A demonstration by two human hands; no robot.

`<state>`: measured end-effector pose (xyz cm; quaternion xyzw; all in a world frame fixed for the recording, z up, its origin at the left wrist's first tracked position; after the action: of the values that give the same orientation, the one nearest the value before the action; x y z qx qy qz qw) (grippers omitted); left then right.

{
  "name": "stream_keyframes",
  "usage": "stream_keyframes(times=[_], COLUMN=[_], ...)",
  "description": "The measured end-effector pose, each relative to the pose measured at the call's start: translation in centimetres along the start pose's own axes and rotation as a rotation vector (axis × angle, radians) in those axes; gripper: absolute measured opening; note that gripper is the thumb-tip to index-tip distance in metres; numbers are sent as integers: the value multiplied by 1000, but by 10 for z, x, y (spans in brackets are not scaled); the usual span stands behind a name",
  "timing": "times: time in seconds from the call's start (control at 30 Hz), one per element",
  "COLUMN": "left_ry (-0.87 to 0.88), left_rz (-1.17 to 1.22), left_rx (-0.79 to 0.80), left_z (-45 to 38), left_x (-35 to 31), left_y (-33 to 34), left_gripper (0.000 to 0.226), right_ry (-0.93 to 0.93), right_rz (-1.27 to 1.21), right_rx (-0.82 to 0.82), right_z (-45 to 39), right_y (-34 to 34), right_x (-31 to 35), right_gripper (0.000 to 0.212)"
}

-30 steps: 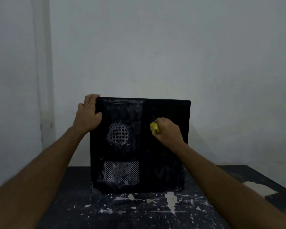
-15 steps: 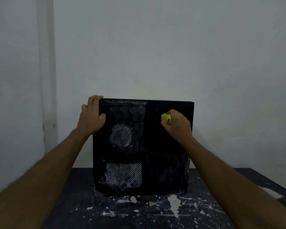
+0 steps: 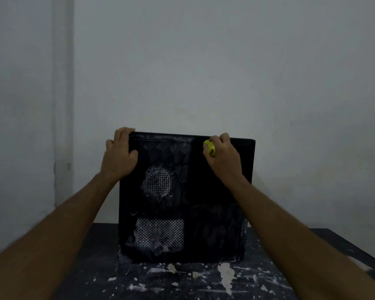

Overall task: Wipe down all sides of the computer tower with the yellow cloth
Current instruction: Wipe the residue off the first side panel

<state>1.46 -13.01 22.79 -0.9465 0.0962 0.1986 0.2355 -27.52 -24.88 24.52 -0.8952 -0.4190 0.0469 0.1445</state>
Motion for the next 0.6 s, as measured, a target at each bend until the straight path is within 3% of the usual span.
stream_keyframes(times=[0.17,0.33,0.47,0.53,0.6], left_ry=[0,11,26,26,24], left_rz=[-6,-7,-35,-36,-37], left_rx=[-2,-17,9,16,14], left_z=[-1,0,-1,-2,-1], left_x=[1,0,2,3,2], left_y=[1,1,0,-1,-1], left_gripper=[60,61,66,67,67], right_ry=[-313,-1,-169,-266,-243], right_rz=[81,92,51,66,102], right_rx=[261,-9,94,164,142], right_z=[40,-11,-4,15,19], right_y=[18,-13,7,12,2], right_x=[10,-17,20,17,-4], right_gripper=[30,28,27,26,27])
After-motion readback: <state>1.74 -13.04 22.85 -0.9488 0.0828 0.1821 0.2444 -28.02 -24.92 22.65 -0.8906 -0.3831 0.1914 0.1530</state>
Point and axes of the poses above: each hand's wrist, its own z-axis away from the middle knuckle, its own y-axis out of the palm, x = y × z, the point moved 8 cm from there along -z, towards the middle knuckle, and after that the axes turned 2 degrees about -y, right-handed, at the moved point
